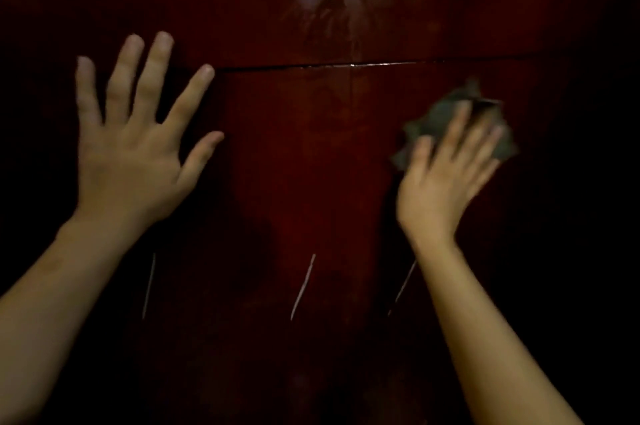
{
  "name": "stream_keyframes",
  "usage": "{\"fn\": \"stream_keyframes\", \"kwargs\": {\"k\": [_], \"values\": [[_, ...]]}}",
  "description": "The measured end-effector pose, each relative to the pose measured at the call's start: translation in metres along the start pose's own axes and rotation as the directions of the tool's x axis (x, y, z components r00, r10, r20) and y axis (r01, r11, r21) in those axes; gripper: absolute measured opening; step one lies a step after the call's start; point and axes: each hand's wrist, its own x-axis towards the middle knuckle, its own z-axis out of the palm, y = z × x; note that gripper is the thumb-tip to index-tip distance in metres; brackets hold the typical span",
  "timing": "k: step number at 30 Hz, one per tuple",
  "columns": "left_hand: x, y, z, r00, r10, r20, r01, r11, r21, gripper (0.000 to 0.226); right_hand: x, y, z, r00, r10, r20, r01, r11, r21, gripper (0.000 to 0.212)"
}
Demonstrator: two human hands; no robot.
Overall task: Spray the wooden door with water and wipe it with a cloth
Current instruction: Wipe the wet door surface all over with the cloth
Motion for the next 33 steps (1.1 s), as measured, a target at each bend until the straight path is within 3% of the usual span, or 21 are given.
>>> {"fn": "stream_keyframes", "kwargs": {"k": [1,3,6,8,12,16,18,20,22,25,28,30,33], "values": [[-0.005,-0.006,0.000,1.000,0.000,0.016,0.000,1.000,0.007,0.068,0.009,0.000,-0.003,0.992,0.126,-0.012,-0.125,0.991,0.039,0.066],[-0.016,-0.018,0.001,1.000,-0.012,0.025,0.011,1.000,0.012,0.070,0.003,-0.016,-0.002,0.988,0.151,-0.030,-0.150,0.988,0.040,0.065],[-0.024,-0.025,0.004,1.000,-0.028,0.007,0.028,0.999,0.027,0.070,-0.036,-0.061,0.010,0.996,-0.082,0.018,0.083,0.995,-0.050,0.065],[-0.022,-0.024,0.003,0.999,-0.039,-0.003,0.039,0.999,0.001,0.066,-0.064,-0.095,0.017,0.965,-0.249,0.080,0.254,0.965,-0.061,0.069],[-0.021,-0.023,0.000,0.996,-0.073,-0.054,0.064,0.986,-0.153,0.060,-0.110,-0.143,0.022,0.826,-0.536,0.172,0.544,0.839,0.005,0.063],[-0.028,-0.037,-0.003,0.989,-0.139,-0.051,0.117,0.945,-0.306,0.061,-0.097,-0.129,0.021,0.735,-0.650,0.193,0.660,0.751,0.015,0.059],[-0.039,-0.054,-0.001,0.975,-0.219,-0.041,0.197,0.934,-0.299,0.060,-0.066,-0.103,0.017,0.841,-0.519,0.153,0.532,0.845,-0.057,0.063],[-0.053,-0.074,0.001,0.945,-0.325,-0.036,0.305,0.916,-0.260,0.058,-0.032,-0.077,0.009,0.964,-0.255,0.071,0.261,0.960,-0.099,0.066],[-0.065,-0.091,-0.001,0.916,-0.400,-0.029,0.384,0.895,-0.228,0.058,-0.012,-0.066,0.001,0.998,-0.048,0.040,0.049,0.998,-0.025,0.065],[-0.077,-0.106,-0.002,0.923,-0.383,-0.029,0.373,0.912,-0.171,0.060,-0.022,-0.097,0.006,1.000,0.024,0.007,-0.024,1.000,-0.008,0.065],[-0.080,-0.110,-0.002,0.931,-0.356,-0.086,0.335,0.922,-0.193,0.062,-0.076,-0.148,0.020,0.954,-0.287,0.091,0.295,0.951,-0.096,0.068],[-0.080,-0.112,-0.003,0.924,-0.360,-0.129,0.320,0.913,-0.254,0.061,-0.122,-0.184,0.032,0.845,-0.508,0.166,0.521,0.852,-0.047,0.068],[-0.084,-0.117,-0.005,0.926,-0.347,-0.147,0.288,0.903,-0.320,0.064,-0.182,-0.232,0.043,0.662,-0.700,0.268,0.713,0.698,0.060,0.061]]}}
